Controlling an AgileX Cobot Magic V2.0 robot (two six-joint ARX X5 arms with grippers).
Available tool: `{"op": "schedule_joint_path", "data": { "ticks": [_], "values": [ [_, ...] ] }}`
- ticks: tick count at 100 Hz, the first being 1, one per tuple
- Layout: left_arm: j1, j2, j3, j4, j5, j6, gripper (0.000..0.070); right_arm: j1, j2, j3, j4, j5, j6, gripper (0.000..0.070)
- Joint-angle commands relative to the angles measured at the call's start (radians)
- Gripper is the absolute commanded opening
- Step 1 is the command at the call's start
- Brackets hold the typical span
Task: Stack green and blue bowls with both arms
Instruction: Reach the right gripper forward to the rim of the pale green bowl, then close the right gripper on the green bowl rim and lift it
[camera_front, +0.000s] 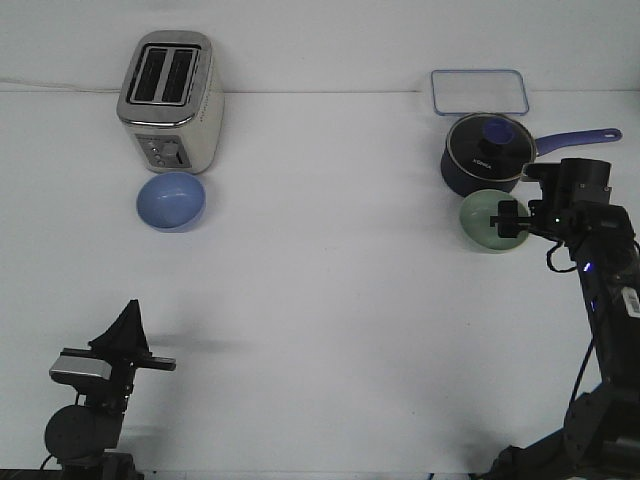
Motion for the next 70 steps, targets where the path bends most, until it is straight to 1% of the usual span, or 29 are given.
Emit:
{"op": "schedule_joint_path", "data": {
  "ticks": [1, 18, 40, 70],
  "values": [
    [0.001, -0.002, -0.019, 0.015, -0.002, 0.001, 0.0011, -0.012, 0.046, 0.017, 0.033, -0.01, -0.023, 0.0496],
    [0.001, -0.002, -0.019, 0.015, -0.002, 0.001, 0.0011, -0.043, 0.137, 0.017, 0.088, -0.083, -0.019, 0.0496],
    [0.001, -0.002, -0.019, 0.015, -0.002, 0.001, 0.0011, -0.044, 0.198, 0.017, 0.12, -0.081, -0.019, 0.0496],
    [0.001, -0.002, -0.019, 0.015, -0.002, 0.001, 0.0011, -0.049, 0.23, 0.017, 0.123, -0.077, -0.019, 0.0495]
  ]
}}
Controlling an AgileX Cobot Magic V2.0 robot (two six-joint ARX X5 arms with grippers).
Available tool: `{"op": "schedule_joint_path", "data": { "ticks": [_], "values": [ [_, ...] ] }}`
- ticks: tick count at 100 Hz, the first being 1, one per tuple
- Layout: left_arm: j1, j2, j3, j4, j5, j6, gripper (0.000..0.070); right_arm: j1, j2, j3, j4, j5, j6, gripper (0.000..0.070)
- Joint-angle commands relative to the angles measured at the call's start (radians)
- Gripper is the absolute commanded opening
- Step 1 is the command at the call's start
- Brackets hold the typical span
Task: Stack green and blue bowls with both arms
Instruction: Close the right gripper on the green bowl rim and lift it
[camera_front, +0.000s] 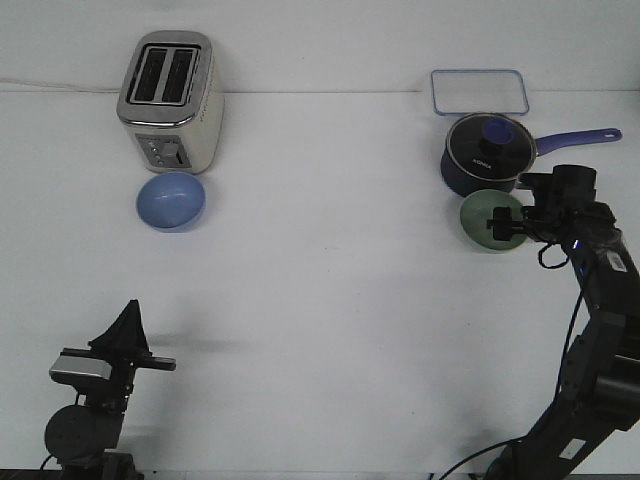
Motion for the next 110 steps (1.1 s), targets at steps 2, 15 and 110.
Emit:
{"op": "schedule_joint_path", "data": {
  "ticks": [2, 15, 110],
  "values": [
    [0.001, -0.002, -0.019, 0.014, -0.002, 0.001, 0.0011, -0.007, 0.021, 0.017, 0.011, 0.0, -0.011, 0.0495],
    [0.001, -0.002, -0.019, 0.015, -0.002, 0.001, 0.0011, -0.01, 0.021, 0.016, 0.01, 0.0, -0.011, 0.0493],
    [0.001, -0.002, -0.019, 0.014, -0.002, 0.001, 0.0011, -0.022, 0.019, 0.015, -0.042, -0.011, 0.042, 0.0]
  ]
}}
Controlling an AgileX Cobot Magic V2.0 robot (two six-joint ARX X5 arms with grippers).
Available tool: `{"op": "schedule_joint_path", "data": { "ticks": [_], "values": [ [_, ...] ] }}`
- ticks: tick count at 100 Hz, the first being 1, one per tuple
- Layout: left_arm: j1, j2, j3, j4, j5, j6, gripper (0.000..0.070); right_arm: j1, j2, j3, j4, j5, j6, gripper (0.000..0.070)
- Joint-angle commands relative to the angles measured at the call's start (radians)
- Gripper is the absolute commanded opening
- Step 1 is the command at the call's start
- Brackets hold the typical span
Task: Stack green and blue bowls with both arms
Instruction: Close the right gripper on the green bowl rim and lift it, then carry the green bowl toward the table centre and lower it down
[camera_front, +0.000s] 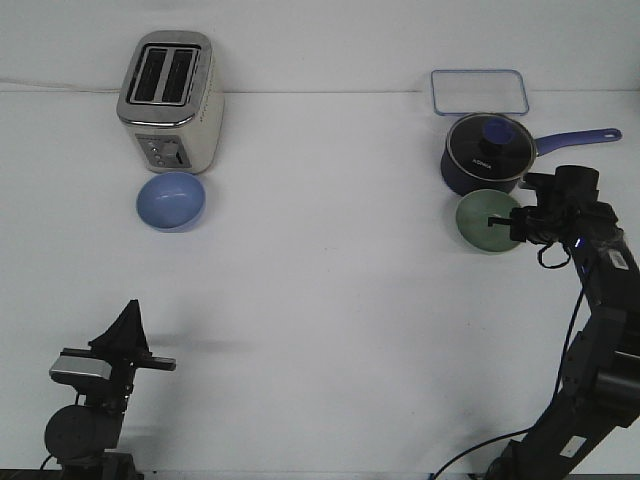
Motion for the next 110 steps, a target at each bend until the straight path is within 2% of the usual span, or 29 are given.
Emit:
{"op": "schedule_joint_path", "data": {
  "ticks": [1, 37, 54, 73, 90, 110],
  "values": [
    [0.001, -0.002, -0.019, 0.014, -0.002, 0.001, 0.0011, -0.003, -0.003, 0.006, -0.031, 0.011, -0.006, 0.0],
    [0.001, -0.002, -0.019, 0.015, -0.002, 0.001, 0.0011, 0.04, -0.188, 0.006, -0.124, -0.159, 0.094, 0.0],
    [0.001, -0.002, -0.019, 0.015, -0.002, 0.001, 0.0011, 0.142, -0.266, 0.006, -0.18, -0.159, 0.139, 0.0],
    [0.001, -0.002, -0.019, 0.015, -0.002, 0.001, 0.0011, 0.332, -0.267, 0.004, -0.227, -0.158, 0.153, 0.0],
    [0.001, -0.002, -0.019, 0.014, -0.002, 0.001, 0.0011, 0.506, -0.242, 0.003, -0.145, -0.15, 0.23, 0.0],
    [0.001, -0.002, -0.019, 0.015, -0.002, 0.001, 0.001, 0.649, -0.186, 0.003, -0.063, -0.114, 0.315, 0.0]
  ]
}}
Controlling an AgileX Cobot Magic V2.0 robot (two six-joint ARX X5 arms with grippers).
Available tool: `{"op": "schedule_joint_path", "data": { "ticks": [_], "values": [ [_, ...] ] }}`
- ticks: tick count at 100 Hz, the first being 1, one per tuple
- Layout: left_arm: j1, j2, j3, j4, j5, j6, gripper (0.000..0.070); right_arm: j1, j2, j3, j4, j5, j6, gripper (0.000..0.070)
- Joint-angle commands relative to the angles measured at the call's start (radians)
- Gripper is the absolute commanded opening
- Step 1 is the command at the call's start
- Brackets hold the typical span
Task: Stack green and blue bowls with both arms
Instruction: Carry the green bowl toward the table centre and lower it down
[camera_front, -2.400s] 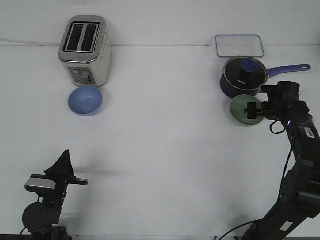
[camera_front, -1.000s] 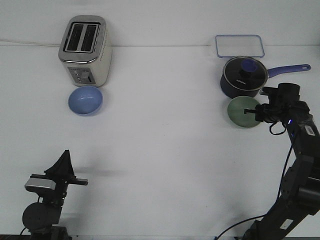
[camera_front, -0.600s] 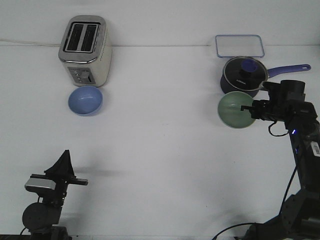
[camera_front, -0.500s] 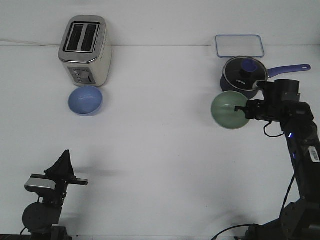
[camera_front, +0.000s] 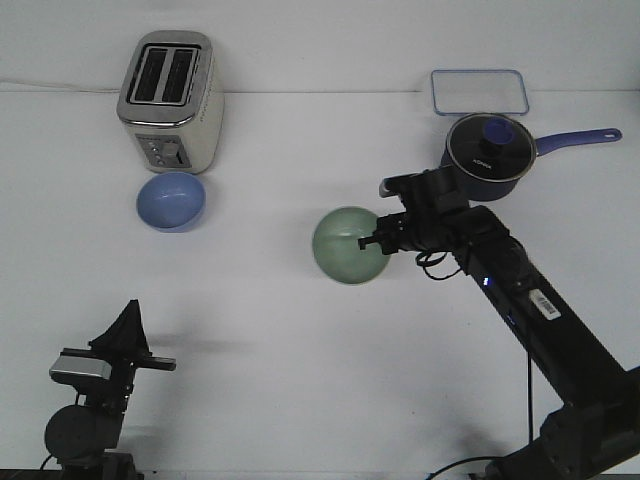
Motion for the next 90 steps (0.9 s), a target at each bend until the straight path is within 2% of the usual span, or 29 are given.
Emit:
{"op": "schedule_joint_path", "data": {
  "ticks": [1, 41, 90],
  "values": [
    [0.001, -0.002, -0.019, 0.015, -0.002, 0.001, 0.0011, 0.032, 0.042, 0.012, 0.02, 0.011, 0.058, 0.0],
    [0.001, -0.002, -0.019, 0.015, -0.002, 0.001, 0.0011, 0.142, 0.196, 0.012, 0.033, 0.018, 0.094, 0.0],
    [0.001, -0.002, -0.019, 0.015, -0.002, 0.001, 0.0011, 0.154, 0.261, 0.012, 0.055, 0.018, 0.098, 0.0]
  ]
}}
